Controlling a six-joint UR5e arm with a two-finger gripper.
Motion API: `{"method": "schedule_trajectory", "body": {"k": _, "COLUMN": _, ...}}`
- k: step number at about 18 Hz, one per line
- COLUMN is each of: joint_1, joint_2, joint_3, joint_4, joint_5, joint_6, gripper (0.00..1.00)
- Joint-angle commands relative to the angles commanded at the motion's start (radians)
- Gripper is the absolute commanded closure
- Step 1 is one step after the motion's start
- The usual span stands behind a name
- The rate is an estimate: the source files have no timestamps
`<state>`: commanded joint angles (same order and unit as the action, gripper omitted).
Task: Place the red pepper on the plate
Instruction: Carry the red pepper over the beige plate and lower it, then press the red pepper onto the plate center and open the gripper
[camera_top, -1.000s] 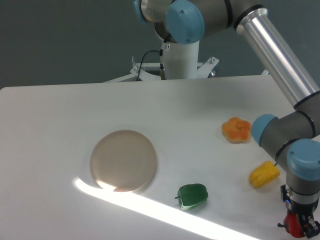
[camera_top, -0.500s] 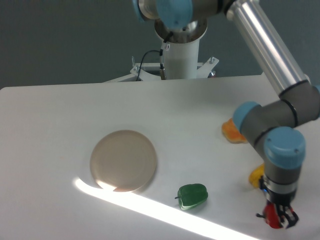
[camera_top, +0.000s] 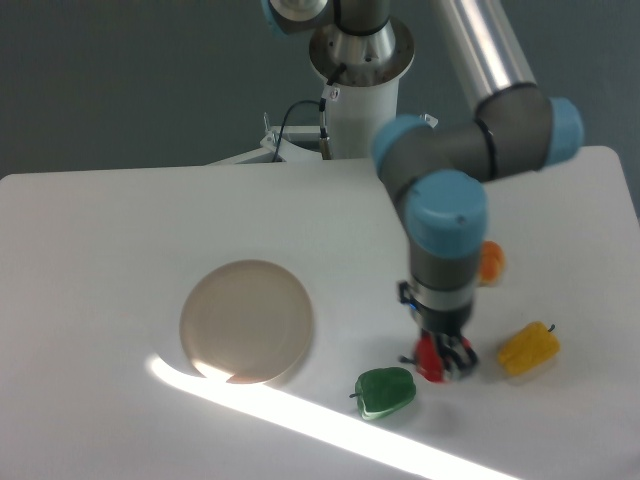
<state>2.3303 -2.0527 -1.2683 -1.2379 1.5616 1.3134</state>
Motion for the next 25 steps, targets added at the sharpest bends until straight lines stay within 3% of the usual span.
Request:
{"method": "schedule_trajectory", "body": {"k": 3, "joint_1": -0.061, "joint_2": 0.064, "joint_3": -0.1, "joint_4": 0.008, "joint_5": -0.012, "joint_6": -0.127, "gripper": 0.65}}
{"method": "schedule_trajectory", "body": {"k": 7, "joint_1": -0.123, "joint_2": 0.097, "joint_3": -0.169, "joint_4": 0.011, "joint_5": -0.005, "joint_6": -0.262, "gripper": 0.65}}
{"method": "schedule_trajectory", "body": {"k": 11, "joint_1": -0.158, "joint_2": 0.109, "joint_3": -0.201, "joint_4": 0.014, "joint_5": -0.012, "joint_6": -0.371, "gripper": 0.65}}
{"method": "schedule_trajectory", "body": {"k": 15, "joint_1": -0.215, "joint_2": 0.079, "joint_3": -0.201, "joint_4": 0.049, "joint_5": -0.006, "joint_6": -0.509, "gripper": 0.65}}
{"method": "schedule_trajectory", "body": {"k": 19, "joint_1": -0.238, "joint_2": 0.058, "joint_3": -0.22, "joint_4": 0.155, "joint_5": -0.011, "joint_6": -0.468, "gripper": 0.65}}
{"method": "schedule_trajectory", "body": {"k": 21, "joint_1": -0.247, "joint_2": 0.051, "joint_3": -0.243, "joint_4": 0.21, "joint_5": -0.012, "joint_6": -0.364, "gripper": 0.64}}
{"method": "schedule_trajectory", "body": {"k": 25, "joint_1": -0.267, "joint_2": 0.025, "joint_3": -0.24, "joint_4": 0.219, "joint_5": -0.015, "joint_6": -0.338, "gripper": 0.65}}
